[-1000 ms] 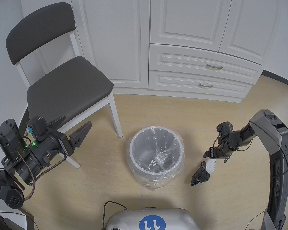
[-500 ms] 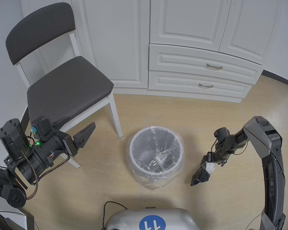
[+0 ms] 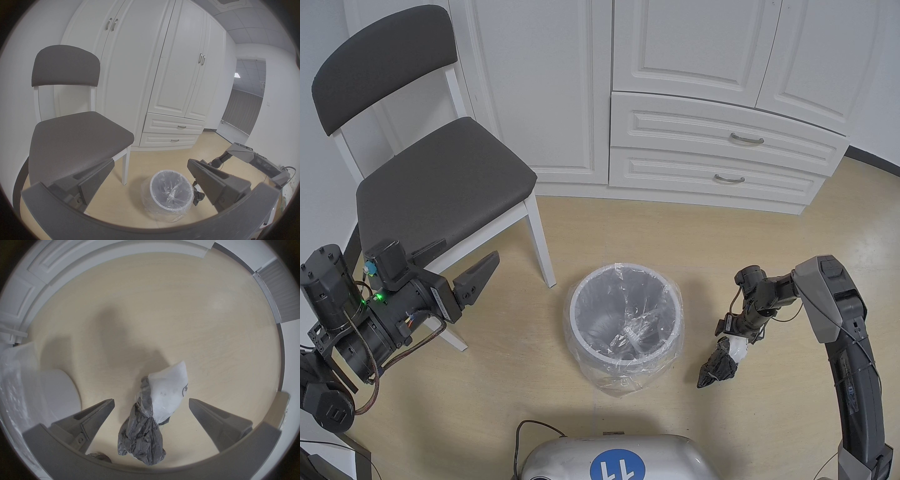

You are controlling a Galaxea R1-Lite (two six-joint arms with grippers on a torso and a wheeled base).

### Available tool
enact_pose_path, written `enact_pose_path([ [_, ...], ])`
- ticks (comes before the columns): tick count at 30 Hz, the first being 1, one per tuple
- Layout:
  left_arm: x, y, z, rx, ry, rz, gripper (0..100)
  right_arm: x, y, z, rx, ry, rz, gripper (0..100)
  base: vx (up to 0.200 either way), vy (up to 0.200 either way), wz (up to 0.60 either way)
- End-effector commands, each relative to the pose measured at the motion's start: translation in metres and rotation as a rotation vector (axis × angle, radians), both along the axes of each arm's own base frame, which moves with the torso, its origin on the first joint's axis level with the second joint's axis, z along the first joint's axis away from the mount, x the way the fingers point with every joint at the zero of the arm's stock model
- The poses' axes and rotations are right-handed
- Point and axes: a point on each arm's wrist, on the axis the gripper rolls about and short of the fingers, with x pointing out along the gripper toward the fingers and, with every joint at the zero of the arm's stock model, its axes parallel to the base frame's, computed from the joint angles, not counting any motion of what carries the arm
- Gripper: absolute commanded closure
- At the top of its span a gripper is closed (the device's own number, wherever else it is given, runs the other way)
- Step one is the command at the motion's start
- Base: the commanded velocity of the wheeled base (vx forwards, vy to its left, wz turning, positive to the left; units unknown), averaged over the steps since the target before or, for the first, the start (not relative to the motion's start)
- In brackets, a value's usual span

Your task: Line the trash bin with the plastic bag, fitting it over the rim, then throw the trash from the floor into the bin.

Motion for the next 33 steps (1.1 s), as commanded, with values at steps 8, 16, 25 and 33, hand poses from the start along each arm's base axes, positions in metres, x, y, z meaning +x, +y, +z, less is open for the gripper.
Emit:
enact_pose_path([
  [8,0.000,0.000,0.001,-0.002,-0.004,0.001,0,-0.005,0.003,-0.033,-0.025,0.125,0.008,0,0.000,0.000,0.00],
  [16,0.000,0.000,0.001,-0.002,-0.005,0.004,0,-0.005,0.004,-0.033,-0.025,0.124,0.012,100,0.000,0.000,0.00],
  [25,-0.002,0.001,0.004,-0.007,-0.016,0.006,0,0.000,0.000,-0.007,0.012,0.073,-0.047,100,0.000,0.000,0.00],
  [33,-0.002,0.001,0.004,-0.008,-0.018,0.006,0,-0.003,0.003,0.005,0.023,0.055,-0.090,100,0.000,0.000,0.00],
])
